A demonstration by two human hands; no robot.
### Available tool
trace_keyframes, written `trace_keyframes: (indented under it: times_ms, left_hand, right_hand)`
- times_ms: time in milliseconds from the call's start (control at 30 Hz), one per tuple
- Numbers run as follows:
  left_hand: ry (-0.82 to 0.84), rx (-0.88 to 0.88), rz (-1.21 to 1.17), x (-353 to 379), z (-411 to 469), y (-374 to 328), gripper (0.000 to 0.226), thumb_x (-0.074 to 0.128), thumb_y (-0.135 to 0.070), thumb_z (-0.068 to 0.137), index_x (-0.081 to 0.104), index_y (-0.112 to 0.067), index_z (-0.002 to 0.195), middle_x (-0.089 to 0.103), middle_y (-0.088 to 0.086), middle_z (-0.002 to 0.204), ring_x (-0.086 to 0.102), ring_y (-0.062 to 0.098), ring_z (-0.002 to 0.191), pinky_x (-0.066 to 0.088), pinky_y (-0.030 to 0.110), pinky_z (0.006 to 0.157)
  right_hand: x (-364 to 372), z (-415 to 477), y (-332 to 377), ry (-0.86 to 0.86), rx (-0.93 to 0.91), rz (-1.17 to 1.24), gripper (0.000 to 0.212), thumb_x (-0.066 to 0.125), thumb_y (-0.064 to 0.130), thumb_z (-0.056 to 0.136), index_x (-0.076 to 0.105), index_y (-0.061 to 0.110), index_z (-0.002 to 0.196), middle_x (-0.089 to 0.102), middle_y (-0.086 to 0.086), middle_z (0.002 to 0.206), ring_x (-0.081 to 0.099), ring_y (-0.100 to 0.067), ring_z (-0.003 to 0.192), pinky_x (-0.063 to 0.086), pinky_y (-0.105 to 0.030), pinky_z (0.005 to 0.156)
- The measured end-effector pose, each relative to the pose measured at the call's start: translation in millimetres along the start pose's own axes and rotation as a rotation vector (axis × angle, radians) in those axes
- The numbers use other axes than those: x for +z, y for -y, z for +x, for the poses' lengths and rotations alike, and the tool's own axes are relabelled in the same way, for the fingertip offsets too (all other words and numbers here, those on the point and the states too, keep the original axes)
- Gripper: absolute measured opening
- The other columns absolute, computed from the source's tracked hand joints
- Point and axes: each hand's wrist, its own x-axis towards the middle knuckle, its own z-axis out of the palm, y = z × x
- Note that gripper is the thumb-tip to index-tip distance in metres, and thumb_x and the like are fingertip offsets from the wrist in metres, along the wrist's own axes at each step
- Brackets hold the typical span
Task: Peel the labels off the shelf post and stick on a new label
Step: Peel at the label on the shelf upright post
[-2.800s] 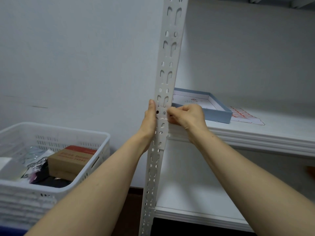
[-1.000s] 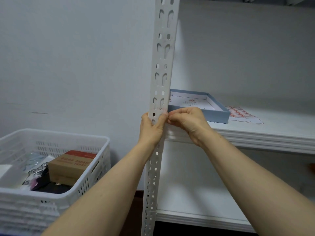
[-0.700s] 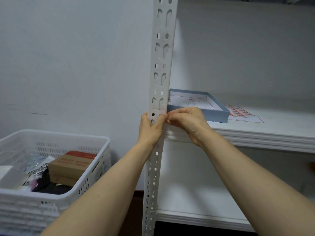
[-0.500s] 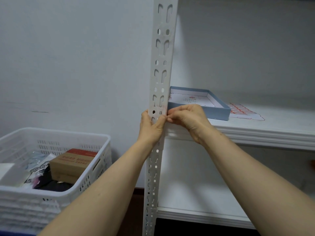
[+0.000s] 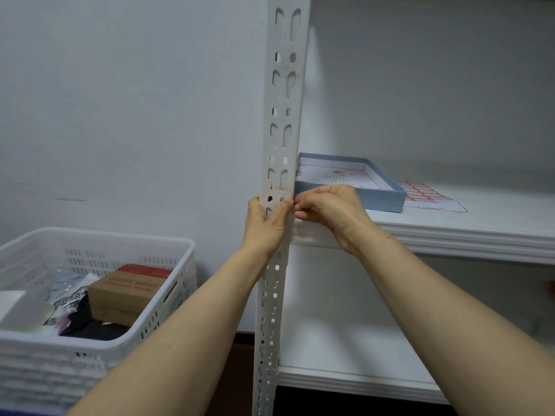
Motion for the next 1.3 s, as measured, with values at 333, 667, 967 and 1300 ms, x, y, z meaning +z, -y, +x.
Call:
trace_keyframes:
  times_ms: [333,667,967,1300]
  left_hand:
    - [0.042,0.018,-0.011,-2.1,-3.0,-0.2,0.048,0.056,-0.030,0.081,0.044,-0.009,0.122,0.060,0.007,0.115,0.060,0.017,0.101,0.049,0.028,0.086]
    - [-0.062,-0.007,0.076,-3.3,1.2,-9.9,0.029,0.055,-0.036,0.088,0.060,-0.010,0.099,0.059,-0.003,0.082,0.055,0.010,0.073,0.041,0.024,0.062]
    - [-0.069,0.132,0.642,-18.2,7.4,-17.9,0.051,0.041,-0.063,0.078,0.043,-0.017,0.056,0.050,0.001,0.059,0.057,0.030,0.069,0.041,0.034,0.059]
    - [-0.027,0.249,0.757,-25.6,3.3,-27.3,0.052,0.046,-0.048,0.090,0.040,-0.015,0.051,0.045,0.001,0.050,0.044,0.020,0.055,0.031,0.030,0.050]
  right_hand:
    - [0.0,-0.5,-0.4,0.003,-0.013,-0.010,0.015,0.059,-0.010,0.075,0.069,0.000,0.069,0.067,-0.011,0.067,0.064,-0.017,0.062,0.058,-0.028,0.079]
    - [0.4,-0.2,-1.2,-0.004,-0.004,-0.019,0.012,0.059,-0.008,0.076,0.069,-0.002,0.072,0.066,-0.011,0.065,0.063,-0.017,0.062,0.057,-0.032,0.083]
    - [-0.3,0.0,-1.6,-0.008,-0.008,-0.025,0.010,0.059,-0.007,0.077,0.069,-0.005,0.075,0.063,-0.008,0.060,0.062,-0.016,0.059,0.057,-0.032,0.083]
    - [-0.1,1.1,-1.7,-0.009,-0.002,-0.015,0.015,0.060,-0.007,0.076,0.069,0.001,0.067,0.064,-0.004,0.053,0.062,-0.014,0.056,0.058,-0.030,0.080]
